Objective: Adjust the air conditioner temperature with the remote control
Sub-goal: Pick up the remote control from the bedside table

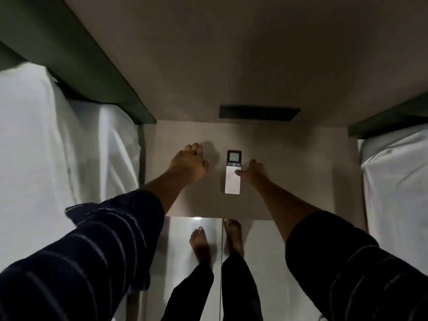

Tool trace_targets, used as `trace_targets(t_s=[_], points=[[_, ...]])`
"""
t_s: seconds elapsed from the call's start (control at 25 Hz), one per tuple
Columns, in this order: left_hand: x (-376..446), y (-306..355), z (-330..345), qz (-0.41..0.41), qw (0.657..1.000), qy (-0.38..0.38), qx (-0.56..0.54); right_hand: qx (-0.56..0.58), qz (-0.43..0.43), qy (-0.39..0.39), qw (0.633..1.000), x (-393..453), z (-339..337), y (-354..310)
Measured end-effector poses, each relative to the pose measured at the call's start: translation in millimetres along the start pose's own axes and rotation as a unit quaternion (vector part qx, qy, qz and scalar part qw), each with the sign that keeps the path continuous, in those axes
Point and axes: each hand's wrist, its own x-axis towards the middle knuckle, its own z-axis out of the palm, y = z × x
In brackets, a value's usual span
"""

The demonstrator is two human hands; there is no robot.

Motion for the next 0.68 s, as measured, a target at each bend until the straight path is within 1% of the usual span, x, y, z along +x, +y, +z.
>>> trace_targets(t_s=[0.08,0.12,0.2,0.28,0.32,0.4,0.48,0.56,0.64,0.68], points=[[22.1,-2.9,23.7,-0.009,1.000,-0.009,-0.010,0.032,0.037,0.007,0.999,24.5,33.6,-0.4],[29.4,-4.6,38.0,-0.016,1.000,-0.010,-0.015,0.041,0.042,0.016,0.998,33.5,52.2,-1.8],[33.9,-4.2,57.8,-0.020,0.999,-0.023,-0.023,0.030,0.039,0.058,0.997,42.3,82.6,-4.8],[30.5,-1.9,65.6,-0.019,0.999,-0.027,-0.028,0.045,0.032,0.089,0.994,45.0,92.9,-1.6],[24.5,-2.9,62.4,-0.022,0.999,-0.029,-0.025,0.069,0.022,0.078,0.994,39.8,91.2,-1.8],[11.3,-5.5,53.2,-0.031,0.999,-0.040,-0.016,0.118,-0.012,0.030,0.993,24.9,82.3,-0.9],[-6.6,-4.9,29.9,-0.050,0.998,-0.041,-0.015,0.096,-0.064,-0.001,0.993,1.6,60.8,-10.4],[-36.7,-4.4,-8.7,-0.070,0.997,-0.018,-0.019,0.075,-0.118,-0.045,0.989,-36.0,21.1,-36.3],[-74.1,-8.5,-50.7,-0.081,0.996,0.010,-0.031,0.089,-0.178,-0.114,0.973,-76.0,-15.6,-69.6],[-99.0,-15.8,-71.6,-0.084,0.995,0.032,-0.031,0.078,-0.213,-0.142,0.963,-98.0,-32.1,-88.5]])
